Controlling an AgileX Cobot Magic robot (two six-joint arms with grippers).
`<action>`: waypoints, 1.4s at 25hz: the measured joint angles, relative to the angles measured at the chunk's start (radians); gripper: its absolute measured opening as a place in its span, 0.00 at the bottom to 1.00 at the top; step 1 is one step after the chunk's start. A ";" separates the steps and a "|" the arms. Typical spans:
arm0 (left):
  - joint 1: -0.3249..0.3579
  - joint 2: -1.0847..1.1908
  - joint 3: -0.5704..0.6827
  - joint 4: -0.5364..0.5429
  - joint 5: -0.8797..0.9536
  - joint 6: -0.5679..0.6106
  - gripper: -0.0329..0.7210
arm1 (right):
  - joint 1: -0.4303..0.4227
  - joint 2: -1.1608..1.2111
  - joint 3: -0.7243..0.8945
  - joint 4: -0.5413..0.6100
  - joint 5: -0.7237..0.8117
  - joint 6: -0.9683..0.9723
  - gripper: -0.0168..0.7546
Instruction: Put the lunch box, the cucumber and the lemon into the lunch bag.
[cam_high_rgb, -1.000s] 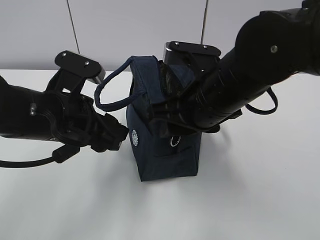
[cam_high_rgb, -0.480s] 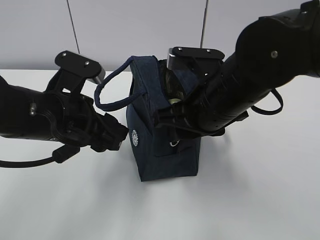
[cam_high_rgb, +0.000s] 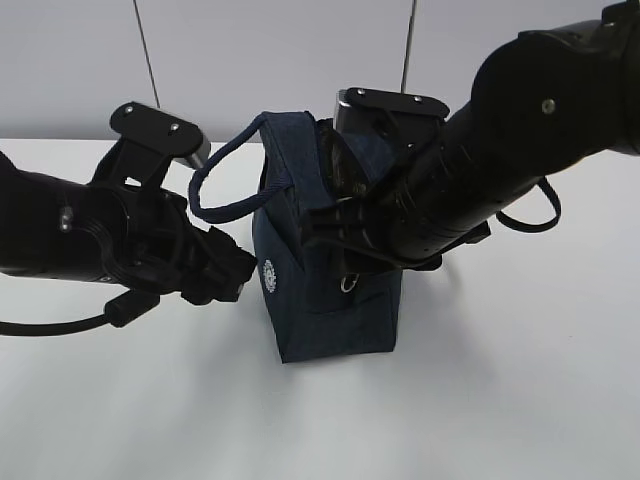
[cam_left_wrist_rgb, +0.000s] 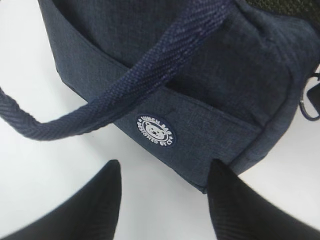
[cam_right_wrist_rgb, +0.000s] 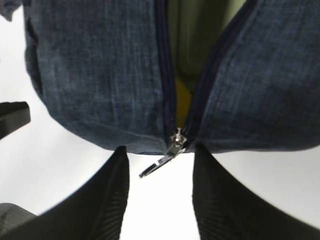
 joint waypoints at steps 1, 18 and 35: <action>0.000 0.000 0.000 0.000 0.000 0.000 0.55 | 0.000 0.000 0.000 0.005 -0.006 0.000 0.43; 0.000 0.000 0.000 0.000 0.004 0.000 0.54 | 0.000 0.059 0.000 0.049 -0.017 0.002 0.26; -0.016 0.000 0.000 -0.002 0.002 0.000 0.54 | 0.000 0.042 0.000 -0.008 0.026 0.005 0.02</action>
